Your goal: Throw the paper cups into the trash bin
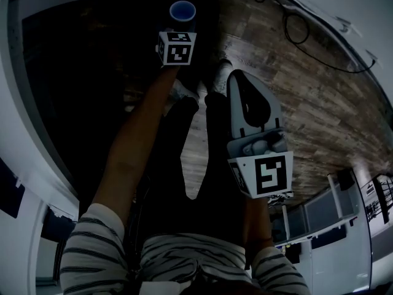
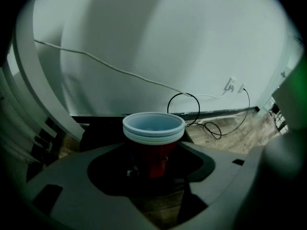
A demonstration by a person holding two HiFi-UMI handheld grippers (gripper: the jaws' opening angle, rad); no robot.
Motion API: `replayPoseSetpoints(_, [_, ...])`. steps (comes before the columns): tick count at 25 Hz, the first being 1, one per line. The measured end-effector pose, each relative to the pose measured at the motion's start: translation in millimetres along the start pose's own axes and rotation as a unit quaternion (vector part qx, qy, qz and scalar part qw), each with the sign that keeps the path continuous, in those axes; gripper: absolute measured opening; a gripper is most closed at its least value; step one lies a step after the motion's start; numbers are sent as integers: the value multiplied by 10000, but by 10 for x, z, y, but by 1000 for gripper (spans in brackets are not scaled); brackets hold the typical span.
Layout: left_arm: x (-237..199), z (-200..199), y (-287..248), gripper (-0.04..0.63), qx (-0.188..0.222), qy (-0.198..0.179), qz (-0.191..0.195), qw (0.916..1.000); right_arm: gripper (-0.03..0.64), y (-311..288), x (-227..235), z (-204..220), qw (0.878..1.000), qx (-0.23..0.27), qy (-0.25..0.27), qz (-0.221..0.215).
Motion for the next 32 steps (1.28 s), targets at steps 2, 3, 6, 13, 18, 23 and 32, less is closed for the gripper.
replayPoseSetpoints(2, [-32, 41, -37, 301, -88, 175, -24, 9998, 9, -16, 10, 14, 10000, 72, -6, -24])
replayPoseSetpoints(3, [-48, 56, -55, 301, -118, 247, -34, 9996, 9, -23, 14, 22, 10000, 91, -8, -28])
replayPoseSetpoints(6, [-57, 76, -124, 301, -123, 296, -37, 9995, 9, -28, 32, 58, 10000, 76, -15, -6])
replayPoseSetpoints(13, [-34, 66, -240, 301, -157, 263, -23, 9995, 9, -59, 45, 144, 10000, -24, -45, 33])
replayPoseSetpoints(18, [-69, 114, -321, 301, -330, 359, -58, 9988, 9, -108, 40, 167, 9997, -178, -145, 93])
replayPoseSetpoints(23, [-63, 101, -337, 301, -318, 415, 12, 9986, 9, -105, 62, 197, 9997, -239, -81, 68])
replayPoseSetpoints(32, [-87, 58, -395, 301, -362, 426, 27, 9984, 9, -139, 42, 206, 9995, -269, -157, 50])
Point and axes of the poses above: the fingertips, and each gripper's own axes: y backward along the fingers, x to its right, z out of its underside, the point moved 7 cm from there along y, backward along the fingers, and after that the axes turned 4 degrees about x, right-handed, at the moved point
